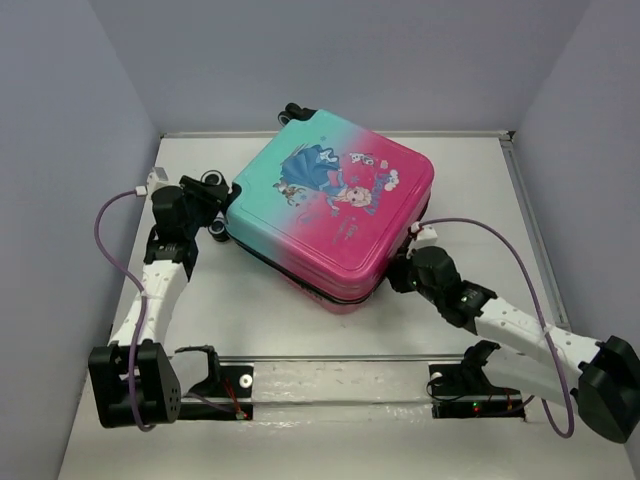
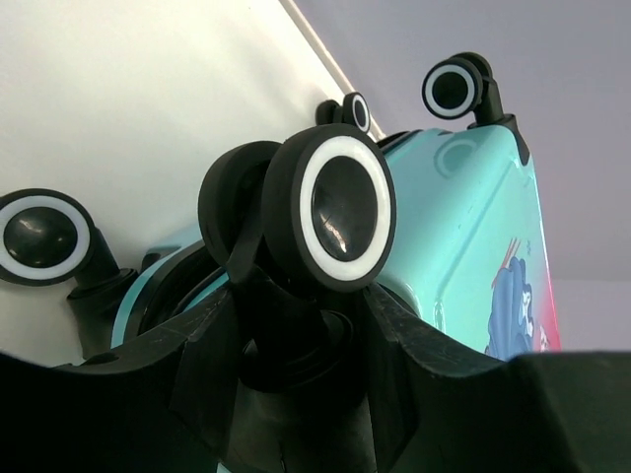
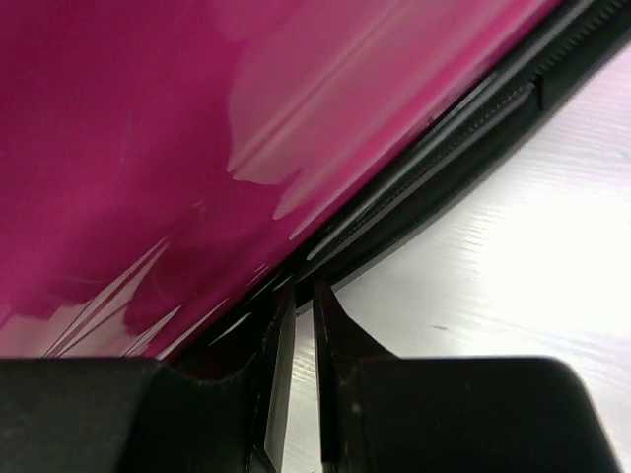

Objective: Pack the luggage

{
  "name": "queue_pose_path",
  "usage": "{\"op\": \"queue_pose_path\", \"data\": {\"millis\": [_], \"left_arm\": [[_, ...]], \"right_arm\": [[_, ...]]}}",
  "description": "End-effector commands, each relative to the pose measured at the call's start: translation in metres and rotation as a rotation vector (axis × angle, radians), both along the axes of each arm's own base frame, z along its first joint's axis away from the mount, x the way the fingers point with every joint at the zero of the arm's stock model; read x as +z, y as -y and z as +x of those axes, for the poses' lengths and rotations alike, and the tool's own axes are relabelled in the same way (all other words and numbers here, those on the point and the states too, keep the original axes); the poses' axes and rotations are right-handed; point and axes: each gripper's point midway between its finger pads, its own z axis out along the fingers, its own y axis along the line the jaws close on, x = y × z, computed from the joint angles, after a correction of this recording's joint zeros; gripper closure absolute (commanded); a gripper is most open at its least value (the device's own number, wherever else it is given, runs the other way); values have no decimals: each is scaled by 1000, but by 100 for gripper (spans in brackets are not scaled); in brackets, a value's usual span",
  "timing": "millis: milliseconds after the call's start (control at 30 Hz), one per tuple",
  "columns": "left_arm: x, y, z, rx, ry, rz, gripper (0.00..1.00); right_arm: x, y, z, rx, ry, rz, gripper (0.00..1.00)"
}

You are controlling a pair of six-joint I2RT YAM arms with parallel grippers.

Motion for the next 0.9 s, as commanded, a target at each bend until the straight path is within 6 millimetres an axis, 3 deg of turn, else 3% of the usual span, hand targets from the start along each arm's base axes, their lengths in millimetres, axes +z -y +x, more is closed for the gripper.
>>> {"op": "queue_pose_path", "data": {"millis": [0,67,133,233,367,467,567,633,700,733,833,867], "left_arm": [[54,-24,22,27,162,102,91],[62,-22,24,17,177,101,94],[68,-22,28,16,189,96,94],[76,-21,31,11,197,101,94],[86,-22,29,15,221,101,94],[90,-24,34,21,220,112,94],[79,-26,42,16,172,131,91],[70,-29,46,21,150,141,82],[64,-31,48,20,136,154,62],[62,-31,49,12,133,165,40],[70,-32,41,15,157,192,13],[69,-32,38,16,157,201,9]], "right_arm": [[70,-46,12,159,159,151,81],[70,-46,7,178,142,149,77],[71,-48,-8,240,134,168,62],[67,-45,-30,311,116,187,50],[55,-40,-55,365,65,202,50],[47,-46,-70,431,23,228,57],[36,-51,-80,484,-8,226,59],[41,-57,-82,516,11,242,59],[44,-64,-91,583,20,262,57],[43,-65,-92,596,24,258,52],[41,-65,-85,574,47,235,41],[42,-66,-81,567,61,237,40]]}}
